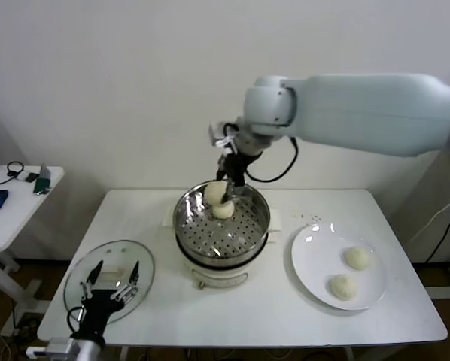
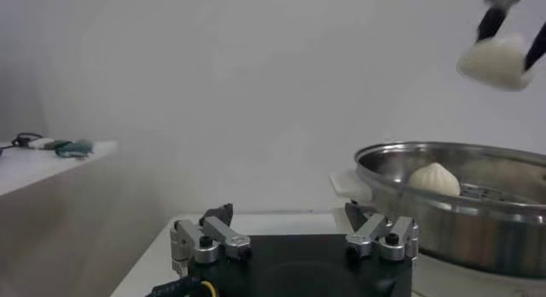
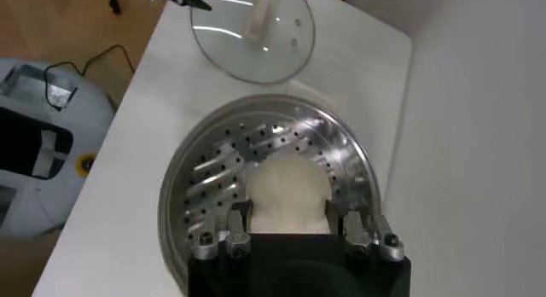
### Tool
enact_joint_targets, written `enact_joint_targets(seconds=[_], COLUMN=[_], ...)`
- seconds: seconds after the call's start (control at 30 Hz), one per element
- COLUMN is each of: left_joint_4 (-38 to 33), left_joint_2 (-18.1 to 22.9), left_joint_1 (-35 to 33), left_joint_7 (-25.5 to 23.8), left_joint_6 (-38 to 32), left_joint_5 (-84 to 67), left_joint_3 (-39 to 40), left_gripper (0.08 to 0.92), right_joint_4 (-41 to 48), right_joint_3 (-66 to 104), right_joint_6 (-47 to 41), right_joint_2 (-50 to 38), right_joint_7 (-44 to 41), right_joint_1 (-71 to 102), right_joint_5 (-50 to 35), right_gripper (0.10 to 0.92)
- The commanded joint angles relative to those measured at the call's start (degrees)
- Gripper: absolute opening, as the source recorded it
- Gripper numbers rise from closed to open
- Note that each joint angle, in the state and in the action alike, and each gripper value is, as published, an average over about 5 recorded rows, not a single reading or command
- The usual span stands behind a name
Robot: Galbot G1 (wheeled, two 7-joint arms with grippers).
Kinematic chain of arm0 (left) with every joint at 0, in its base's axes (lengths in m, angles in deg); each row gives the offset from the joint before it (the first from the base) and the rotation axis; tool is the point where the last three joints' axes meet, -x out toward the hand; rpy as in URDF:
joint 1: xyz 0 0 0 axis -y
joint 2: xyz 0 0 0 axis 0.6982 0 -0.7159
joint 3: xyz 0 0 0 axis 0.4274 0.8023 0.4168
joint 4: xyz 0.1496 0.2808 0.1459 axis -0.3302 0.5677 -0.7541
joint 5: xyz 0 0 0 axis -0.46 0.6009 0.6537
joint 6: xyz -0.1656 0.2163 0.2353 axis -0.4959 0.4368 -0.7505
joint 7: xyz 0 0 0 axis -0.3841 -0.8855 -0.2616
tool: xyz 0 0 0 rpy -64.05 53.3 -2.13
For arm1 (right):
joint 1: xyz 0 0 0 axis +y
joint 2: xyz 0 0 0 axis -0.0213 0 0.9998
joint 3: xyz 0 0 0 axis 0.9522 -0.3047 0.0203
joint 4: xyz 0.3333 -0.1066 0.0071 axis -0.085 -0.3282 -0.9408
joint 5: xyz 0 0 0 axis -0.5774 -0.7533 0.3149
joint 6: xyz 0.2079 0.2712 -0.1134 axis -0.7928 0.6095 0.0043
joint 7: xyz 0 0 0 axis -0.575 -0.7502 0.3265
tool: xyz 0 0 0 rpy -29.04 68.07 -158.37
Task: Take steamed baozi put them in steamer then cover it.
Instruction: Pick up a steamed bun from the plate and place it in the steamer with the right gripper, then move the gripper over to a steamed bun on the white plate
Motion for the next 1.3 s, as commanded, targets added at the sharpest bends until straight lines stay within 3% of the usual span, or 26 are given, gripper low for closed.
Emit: enact_joint_targets(seconds=[0.03, 0.43, 0.83, 1.13, 1.3], left_joint_4=[-0.75, 0.09, 0.88, 1.27, 1.15], left_joint_2=[0.14, 0.12, 0.00, 0.14, 0.34], left_joint_1=[-0.07, -0.53, -0.11, 0.03, -0.07], left_joint_7=[-0.03, 0.13, 0.19, 0.24, 0.22], left_joint_6=[0.12, -0.51, -0.66, -0.84, -0.77], left_joint_5=[0.05, -0.22, -0.63, -0.72, -0.61], left_joint_3=[-0.14, -0.29, -0.41, -0.10, 0.05], left_gripper=[0.823, 0.823, 0.823, 0.823, 0.823], right_joint_4=[5.06, 13.46, 15.28, 14.43, 11.25], right_joint_3=[2.54, 2.19, 1.84, 2.52, 2.22], right_joint_6=[-1.82, -0.90, 0.40, 1.41, 4.09], right_joint_2=[7.19, 11.76, 11.93, 10.17, 6.07], right_joint_7=[3.09, 3.71, 3.64, 3.27, -0.28], right_joint_1=[10.78, 17.02, 17.80, 17.88, 12.39], right_joint_5=[4.81, 12.09, 13.19, 13.13, 11.79], right_gripper=[0.594, 0.594, 0.602, 0.794, 0.822])
